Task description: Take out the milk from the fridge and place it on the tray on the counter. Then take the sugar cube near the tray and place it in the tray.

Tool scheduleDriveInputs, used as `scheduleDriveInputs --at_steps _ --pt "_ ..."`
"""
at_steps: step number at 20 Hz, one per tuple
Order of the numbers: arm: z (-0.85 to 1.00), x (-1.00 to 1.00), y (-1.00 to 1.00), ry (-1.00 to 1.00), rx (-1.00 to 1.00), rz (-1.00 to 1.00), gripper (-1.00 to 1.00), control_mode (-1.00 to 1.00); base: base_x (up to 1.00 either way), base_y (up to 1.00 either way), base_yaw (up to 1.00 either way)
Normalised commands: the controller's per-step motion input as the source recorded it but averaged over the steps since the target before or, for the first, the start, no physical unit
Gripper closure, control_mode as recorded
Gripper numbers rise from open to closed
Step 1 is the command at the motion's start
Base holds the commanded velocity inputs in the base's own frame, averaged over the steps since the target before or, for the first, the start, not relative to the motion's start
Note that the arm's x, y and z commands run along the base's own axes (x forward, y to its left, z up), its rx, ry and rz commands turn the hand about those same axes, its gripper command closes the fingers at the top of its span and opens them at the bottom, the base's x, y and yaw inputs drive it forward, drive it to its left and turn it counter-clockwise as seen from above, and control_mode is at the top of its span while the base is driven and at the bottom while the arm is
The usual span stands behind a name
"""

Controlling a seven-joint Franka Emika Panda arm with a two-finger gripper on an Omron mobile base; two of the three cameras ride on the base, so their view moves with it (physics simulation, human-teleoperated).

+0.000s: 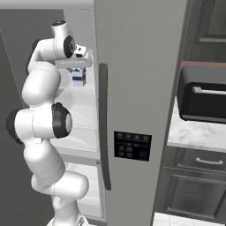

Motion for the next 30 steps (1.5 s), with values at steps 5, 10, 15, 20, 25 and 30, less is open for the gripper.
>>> scheduleDriveInputs --at_steps 5,10,15,20,25,30 --pt "-0.16 -0.73 0.19 -0.07 0.0 -0.01 1.0 -1.0 0.0 0.0 0.0" --pt "-0.06 -0.99 0.13 -0.19 0.0 -0.03 1.0 -1.0 0.0 0.0 0.0" --pt "0.2 -0.99 0.03 -0.2 0.0 -0.03 1.0 -1.0 0.0 0.0 0.0" --pt "0.51 -1.0 0.0 0.0 0.13 -0.08 1.0 -1.0 0.0 0.0 0.0" --pt "0.32 -1.0 -0.01 0.09 0.12 -0.07 1.0 -1.0 0.0 0.0 0.0" --pt "0.12 -0.99 -0.02 0.07 0.0 0.0 1.0 -1.0 0.0 0.0 0.0"
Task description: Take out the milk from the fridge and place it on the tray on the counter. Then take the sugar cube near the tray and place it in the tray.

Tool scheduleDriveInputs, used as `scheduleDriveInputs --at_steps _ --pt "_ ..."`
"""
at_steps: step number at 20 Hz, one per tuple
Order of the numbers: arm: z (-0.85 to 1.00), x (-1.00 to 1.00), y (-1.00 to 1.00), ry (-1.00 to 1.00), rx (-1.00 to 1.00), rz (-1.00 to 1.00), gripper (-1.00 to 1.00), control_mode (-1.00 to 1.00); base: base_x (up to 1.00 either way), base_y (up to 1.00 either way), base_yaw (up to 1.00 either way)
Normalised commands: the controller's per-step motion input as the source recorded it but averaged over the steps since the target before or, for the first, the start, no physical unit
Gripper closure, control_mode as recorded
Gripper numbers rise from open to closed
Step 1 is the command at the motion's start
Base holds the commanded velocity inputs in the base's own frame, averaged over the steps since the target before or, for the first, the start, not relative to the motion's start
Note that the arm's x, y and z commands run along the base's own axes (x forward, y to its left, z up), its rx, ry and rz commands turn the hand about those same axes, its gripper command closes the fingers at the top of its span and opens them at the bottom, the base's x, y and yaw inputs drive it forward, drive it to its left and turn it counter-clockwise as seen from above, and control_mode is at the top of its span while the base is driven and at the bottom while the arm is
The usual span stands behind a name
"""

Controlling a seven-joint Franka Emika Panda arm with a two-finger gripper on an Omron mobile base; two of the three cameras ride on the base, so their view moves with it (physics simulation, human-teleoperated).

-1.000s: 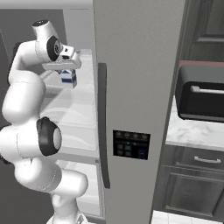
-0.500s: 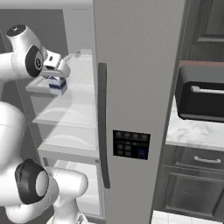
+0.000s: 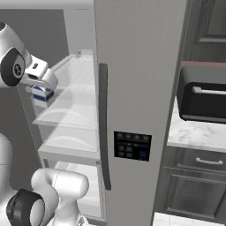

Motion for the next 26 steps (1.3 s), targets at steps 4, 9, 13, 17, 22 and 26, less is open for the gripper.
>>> scheduleDriveInputs --at_steps 4,9,13,17,22,26 --pt "0.05 -0.88 -0.21 0.0 0.0 0.0 1.0 -1.0 0.0 0.0 0.0" --pt "-0.05 -0.37 -0.51 -0.1 -0.02 0.0 1.0 -1.0 0.0 0.0 0.0" --pt "-0.09 -0.58 -0.63 -0.09 0.0 0.0 1.0 -1.0 0.0 0.0 0.0" --pt "-0.06 -0.32 -0.3 0.0 0.0 0.0 1.0 -1.0 0.0 0.0 0.0" --pt "0.0 -0.05 0.0 0.0 0.0 0.0 1.0 1.0 -0.46 0.0 0.0" --pt "0.0 0.0 0.0 0.0 0.0 0.0 1.0 1.0 -0.71 0.0 0.0"
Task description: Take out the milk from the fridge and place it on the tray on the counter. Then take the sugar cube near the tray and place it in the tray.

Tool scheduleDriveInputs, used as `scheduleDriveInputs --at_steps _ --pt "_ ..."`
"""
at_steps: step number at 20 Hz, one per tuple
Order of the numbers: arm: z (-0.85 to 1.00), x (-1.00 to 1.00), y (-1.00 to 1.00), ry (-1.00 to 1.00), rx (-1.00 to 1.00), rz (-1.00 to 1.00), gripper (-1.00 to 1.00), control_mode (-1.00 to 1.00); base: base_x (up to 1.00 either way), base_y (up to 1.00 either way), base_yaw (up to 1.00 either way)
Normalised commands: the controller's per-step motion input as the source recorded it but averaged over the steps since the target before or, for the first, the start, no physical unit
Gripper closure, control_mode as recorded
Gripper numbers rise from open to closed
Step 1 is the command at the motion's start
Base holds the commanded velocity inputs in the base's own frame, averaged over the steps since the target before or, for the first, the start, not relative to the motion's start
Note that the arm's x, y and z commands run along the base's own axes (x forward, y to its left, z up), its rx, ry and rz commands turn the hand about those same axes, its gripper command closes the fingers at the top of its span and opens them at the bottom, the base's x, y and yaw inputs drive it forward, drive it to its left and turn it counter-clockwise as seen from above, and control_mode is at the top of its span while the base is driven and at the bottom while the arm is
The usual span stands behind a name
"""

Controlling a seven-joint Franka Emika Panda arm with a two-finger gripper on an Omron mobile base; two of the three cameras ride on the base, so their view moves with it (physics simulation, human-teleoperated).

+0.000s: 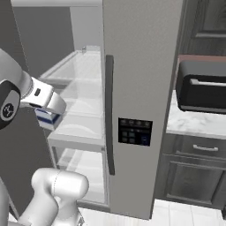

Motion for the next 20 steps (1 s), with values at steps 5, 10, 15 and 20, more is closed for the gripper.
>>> scheduleDriveInputs --at_steps 5,10,15,20 --pt "0.0 0.0 0.0 0.0 0.0 0.0 1.0 1.0 -0.58 -0.18 -0.11" --pt "0.0 0.0 0.0 0.0 0.0 0.0 1.0 1.0 0.0 -0.4 -0.78" --pt "0.0 0.0 0.0 0.0 0.0 0.0 1.0 1.0 0.0 0.0 -1.0" --pt "0.0 0.0 0.0 0.0 0.0 0.0 1.0 1.0 0.0 0.0 -1.0"
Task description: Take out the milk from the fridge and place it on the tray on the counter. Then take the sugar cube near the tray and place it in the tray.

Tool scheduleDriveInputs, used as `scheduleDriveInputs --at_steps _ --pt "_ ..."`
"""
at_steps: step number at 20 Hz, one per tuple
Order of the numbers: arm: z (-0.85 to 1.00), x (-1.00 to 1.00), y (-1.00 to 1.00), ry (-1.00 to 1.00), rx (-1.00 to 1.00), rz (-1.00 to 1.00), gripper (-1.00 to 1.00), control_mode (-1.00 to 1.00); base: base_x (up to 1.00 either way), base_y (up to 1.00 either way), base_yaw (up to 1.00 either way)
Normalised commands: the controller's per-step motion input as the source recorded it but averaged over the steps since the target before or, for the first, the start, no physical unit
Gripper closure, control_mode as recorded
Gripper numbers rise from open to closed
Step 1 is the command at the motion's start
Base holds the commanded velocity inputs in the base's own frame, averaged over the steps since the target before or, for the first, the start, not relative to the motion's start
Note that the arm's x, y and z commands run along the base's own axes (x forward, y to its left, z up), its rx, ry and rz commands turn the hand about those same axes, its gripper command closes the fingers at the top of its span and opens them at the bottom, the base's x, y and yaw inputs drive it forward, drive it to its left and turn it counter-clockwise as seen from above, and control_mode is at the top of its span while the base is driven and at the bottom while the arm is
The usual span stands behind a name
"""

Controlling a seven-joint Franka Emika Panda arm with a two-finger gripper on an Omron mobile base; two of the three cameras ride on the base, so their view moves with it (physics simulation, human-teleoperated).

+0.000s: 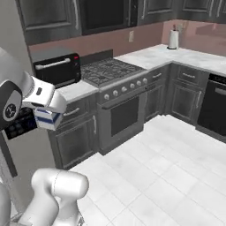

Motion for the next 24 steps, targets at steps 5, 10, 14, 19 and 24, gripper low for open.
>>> scheduleDriveInputs --at_steps 5,10,14,19,24 --pt "0.0 0.0 0.0 0.0 0.0 0.0 1.0 1.0 0.0 0.0 -1.0" --pt "0.0 0.0 0.0 0.0 0.0 0.0 1.0 1.0 0.0 0.0 -1.0" --pt "0.0 0.0 0.0 0.0 0.0 0.0 1.0 1.0 0.0 -0.19 -0.95" --pt "0.0 0.0 0.0 0.0 0.0 0.0 1.0 1.0 0.69 -0.7 -0.5" --pt "0.0 0.0 0.0 0.0 0.0 0.0 1.0 1.0 1.0 -0.92 -0.09"
